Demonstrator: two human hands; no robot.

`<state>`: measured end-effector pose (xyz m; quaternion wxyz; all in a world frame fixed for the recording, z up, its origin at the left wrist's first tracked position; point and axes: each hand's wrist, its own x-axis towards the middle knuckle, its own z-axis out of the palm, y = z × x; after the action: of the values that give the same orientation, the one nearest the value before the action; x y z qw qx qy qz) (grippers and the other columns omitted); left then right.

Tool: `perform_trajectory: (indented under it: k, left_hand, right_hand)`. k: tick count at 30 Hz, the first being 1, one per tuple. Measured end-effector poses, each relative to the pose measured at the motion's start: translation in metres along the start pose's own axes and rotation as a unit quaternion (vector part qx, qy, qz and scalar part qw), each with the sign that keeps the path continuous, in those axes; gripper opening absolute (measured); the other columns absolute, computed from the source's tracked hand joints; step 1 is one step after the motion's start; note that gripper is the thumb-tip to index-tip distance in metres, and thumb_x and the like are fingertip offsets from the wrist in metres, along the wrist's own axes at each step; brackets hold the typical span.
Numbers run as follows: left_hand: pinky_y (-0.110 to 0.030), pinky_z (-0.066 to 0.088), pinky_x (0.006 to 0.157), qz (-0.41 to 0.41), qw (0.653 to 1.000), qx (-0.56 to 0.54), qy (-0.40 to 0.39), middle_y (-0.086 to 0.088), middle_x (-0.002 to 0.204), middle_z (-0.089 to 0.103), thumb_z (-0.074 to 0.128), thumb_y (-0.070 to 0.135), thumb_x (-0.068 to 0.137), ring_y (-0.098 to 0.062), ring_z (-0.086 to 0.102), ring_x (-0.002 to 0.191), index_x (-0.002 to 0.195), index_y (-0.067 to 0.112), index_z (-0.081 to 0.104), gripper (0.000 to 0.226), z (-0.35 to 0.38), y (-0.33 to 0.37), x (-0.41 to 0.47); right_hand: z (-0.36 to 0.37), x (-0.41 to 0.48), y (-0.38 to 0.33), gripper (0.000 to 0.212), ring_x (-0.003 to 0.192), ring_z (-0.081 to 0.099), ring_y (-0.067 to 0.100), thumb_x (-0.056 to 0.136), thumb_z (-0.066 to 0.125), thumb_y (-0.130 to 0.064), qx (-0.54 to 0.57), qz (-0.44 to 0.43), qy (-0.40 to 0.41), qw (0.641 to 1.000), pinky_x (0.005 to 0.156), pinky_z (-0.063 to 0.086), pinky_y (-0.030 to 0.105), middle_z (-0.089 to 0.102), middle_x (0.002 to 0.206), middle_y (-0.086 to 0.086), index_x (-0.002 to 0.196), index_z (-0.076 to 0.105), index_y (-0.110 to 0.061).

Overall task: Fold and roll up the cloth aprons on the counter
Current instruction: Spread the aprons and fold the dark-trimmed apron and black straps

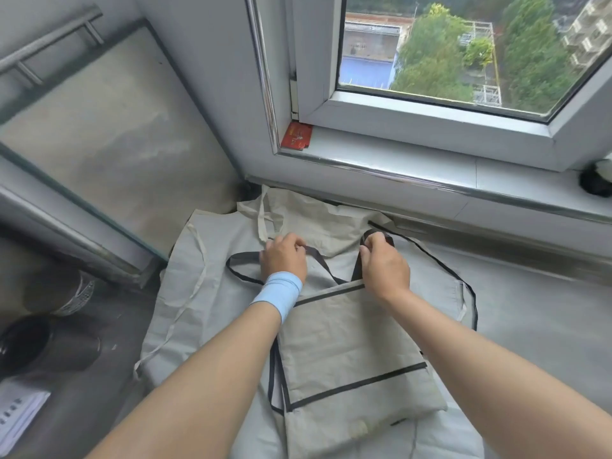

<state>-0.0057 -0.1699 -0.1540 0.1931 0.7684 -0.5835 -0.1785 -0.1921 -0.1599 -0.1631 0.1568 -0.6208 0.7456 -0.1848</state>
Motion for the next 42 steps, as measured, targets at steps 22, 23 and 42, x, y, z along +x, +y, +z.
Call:
perform_trajectory:
  k: [22, 23, 42]
  left_hand:
    - [-0.038, 0.036, 0.104, 0.222, 0.928, 0.166, -0.247, 0.000, 0.129, 0.041, 0.070, 0.045, 0.072, -0.025, 0.037, 0.120, 0.126, 0.025, 0.052, 0.060, 0.016, -0.016, -0.058]
    - [-0.037, 0.034, 0.106, 0.239, 0.925, 0.149, -0.253, 0.002, 0.133, 0.040, 0.072, 0.046, 0.071, -0.024, 0.035, 0.124, 0.126, 0.027, 0.054, 0.061, 0.017, -0.018, -0.061]
    - [-0.040, 0.042, 0.083, 0.341, 0.908, 0.166, -0.178, -0.005, 0.108, 0.050, 0.054, 0.039, 0.083, -0.029, 0.049, 0.099, 0.109, 0.019, 0.055, 0.033, 0.009, -0.013, -0.147]
  right_hand:
    - [0.021, 0.010, -0.030, 0.035, 0.101, 0.063, 0.028, 0.086, 0.062, -0.045, -0.203, -0.094, -0.127, 0.966, 0.075, 0.046, 0.032, 0.062, 0.111, 0.006, 0.109, 0.063, -0.018]
    - [0.022, 0.012, -0.030, 0.030, 0.098, 0.065, 0.026, 0.086, 0.063, -0.039, -0.210, -0.095, -0.134, 0.964, 0.072, 0.046, 0.030, 0.064, 0.109, 0.004, 0.107, 0.064, -0.018]
    - [-0.015, -0.102, 0.035, 0.023, 0.087, 0.057, 0.029, 0.068, 0.051, -0.012, -0.071, -0.363, -0.051, 0.928, 0.070, 0.047, 0.039, 0.058, 0.101, 0.004, 0.089, 0.061, -0.018]
